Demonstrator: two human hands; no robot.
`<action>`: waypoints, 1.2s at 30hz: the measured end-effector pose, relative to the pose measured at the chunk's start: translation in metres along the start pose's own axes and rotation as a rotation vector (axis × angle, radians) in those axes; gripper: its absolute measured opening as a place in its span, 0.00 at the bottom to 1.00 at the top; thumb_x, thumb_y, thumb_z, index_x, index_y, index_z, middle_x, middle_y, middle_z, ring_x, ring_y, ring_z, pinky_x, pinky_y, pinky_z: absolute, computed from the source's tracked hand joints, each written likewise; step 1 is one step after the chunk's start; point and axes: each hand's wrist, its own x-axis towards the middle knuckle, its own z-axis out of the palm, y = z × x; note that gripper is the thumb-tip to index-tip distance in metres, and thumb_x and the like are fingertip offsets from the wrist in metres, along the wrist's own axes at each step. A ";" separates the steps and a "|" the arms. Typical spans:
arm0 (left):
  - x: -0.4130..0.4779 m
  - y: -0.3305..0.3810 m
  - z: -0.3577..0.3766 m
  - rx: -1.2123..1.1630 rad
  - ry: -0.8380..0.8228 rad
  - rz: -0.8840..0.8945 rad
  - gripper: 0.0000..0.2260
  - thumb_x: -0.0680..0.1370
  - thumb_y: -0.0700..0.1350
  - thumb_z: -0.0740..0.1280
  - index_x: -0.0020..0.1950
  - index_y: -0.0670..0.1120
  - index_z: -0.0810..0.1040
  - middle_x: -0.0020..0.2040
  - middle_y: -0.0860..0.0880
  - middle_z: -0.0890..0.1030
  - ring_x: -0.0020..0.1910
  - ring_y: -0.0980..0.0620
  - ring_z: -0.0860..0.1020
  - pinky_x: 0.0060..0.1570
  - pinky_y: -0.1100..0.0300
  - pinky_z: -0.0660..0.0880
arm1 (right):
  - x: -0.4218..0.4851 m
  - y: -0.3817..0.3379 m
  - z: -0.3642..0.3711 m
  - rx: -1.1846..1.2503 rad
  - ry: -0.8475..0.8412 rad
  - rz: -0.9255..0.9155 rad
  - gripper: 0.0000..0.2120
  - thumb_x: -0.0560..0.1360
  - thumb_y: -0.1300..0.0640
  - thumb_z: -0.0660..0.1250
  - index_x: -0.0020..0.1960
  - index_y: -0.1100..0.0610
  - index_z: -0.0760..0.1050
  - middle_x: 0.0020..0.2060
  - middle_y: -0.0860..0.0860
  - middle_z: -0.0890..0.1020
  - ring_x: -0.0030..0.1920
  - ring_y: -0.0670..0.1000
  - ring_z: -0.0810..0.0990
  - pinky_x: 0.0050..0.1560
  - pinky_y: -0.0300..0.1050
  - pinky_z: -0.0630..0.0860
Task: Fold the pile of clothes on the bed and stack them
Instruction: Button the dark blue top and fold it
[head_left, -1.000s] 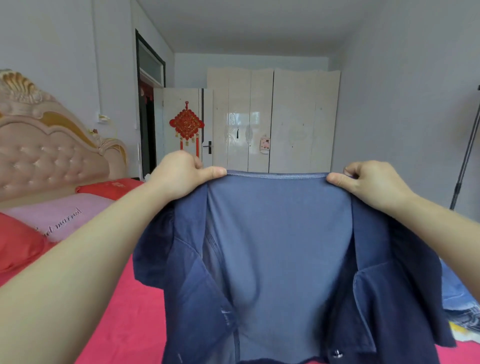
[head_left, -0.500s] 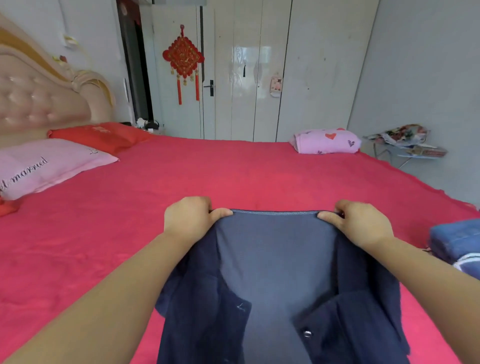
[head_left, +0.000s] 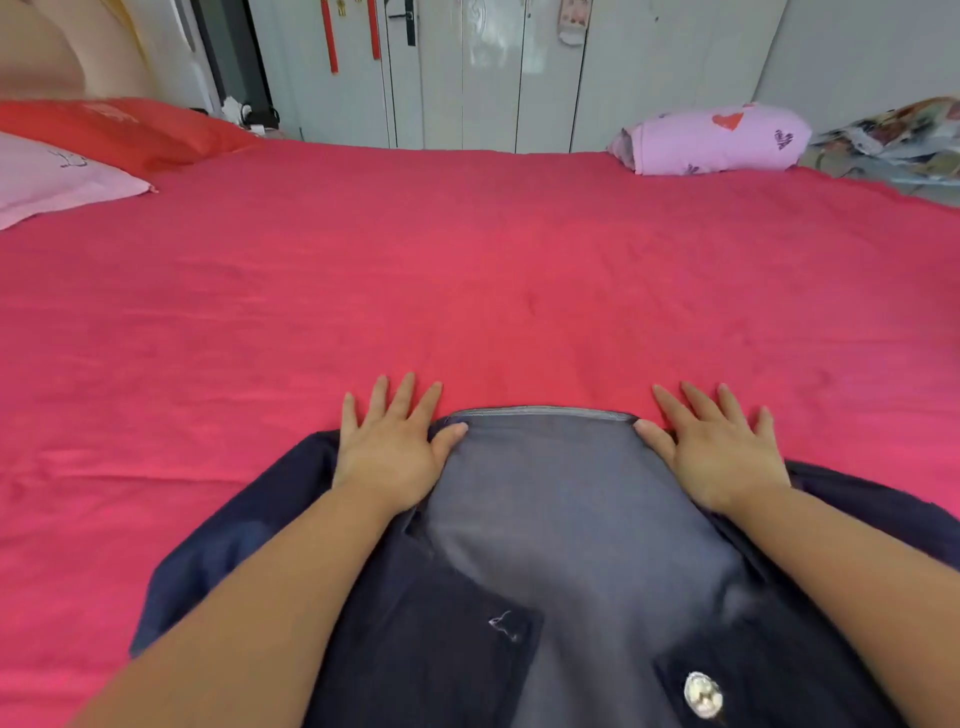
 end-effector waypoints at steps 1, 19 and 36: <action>0.002 -0.002 0.010 -0.035 -0.024 -0.006 0.28 0.78 0.64 0.43 0.76 0.56 0.47 0.78 0.52 0.47 0.76 0.48 0.43 0.73 0.43 0.40 | 0.001 0.002 0.011 0.032 -0.014 -0.003 0.31 0.75 0.34 0.40 0.76 0.43 0.47 0.76 0.48 0.52 0.76 0.56 0.47 0.72 0.62 0.47; -0.129 0.027 -0.057 -0.209 0.054 0.111 0.27 0.79 0.57 0.57 0.75 0.49 0.58 0.76 0.48 0.59 0.75 0.47 0.56 0.72 0.50 0.53 | -0.141 -0.019 -0.048 0.251 -0.106 -0.177 0.26 0.79 0.44 0.55 0.75 0.47 0.55 0.75 0.51 0.57 0.75 0.55 0.53 0.73 0.56 0.53; -0.179 0.071 -0.043 -0.329 -0.115 -0.065 0.18 0.78 0.54 0.62 0.61 0.44 0.69 0.58 0.45 0.75 0.57 0.45 0.75 0.50 0.54 0.72 | -0.211 -0.029 -0.043 0.574 -0.076 -0.029 0.10 0.75 0.56 0.65 0.37 0.49 0.67 0.39 0.48 0.79 0.38 0.51 0.79 0.37 0.42 0.70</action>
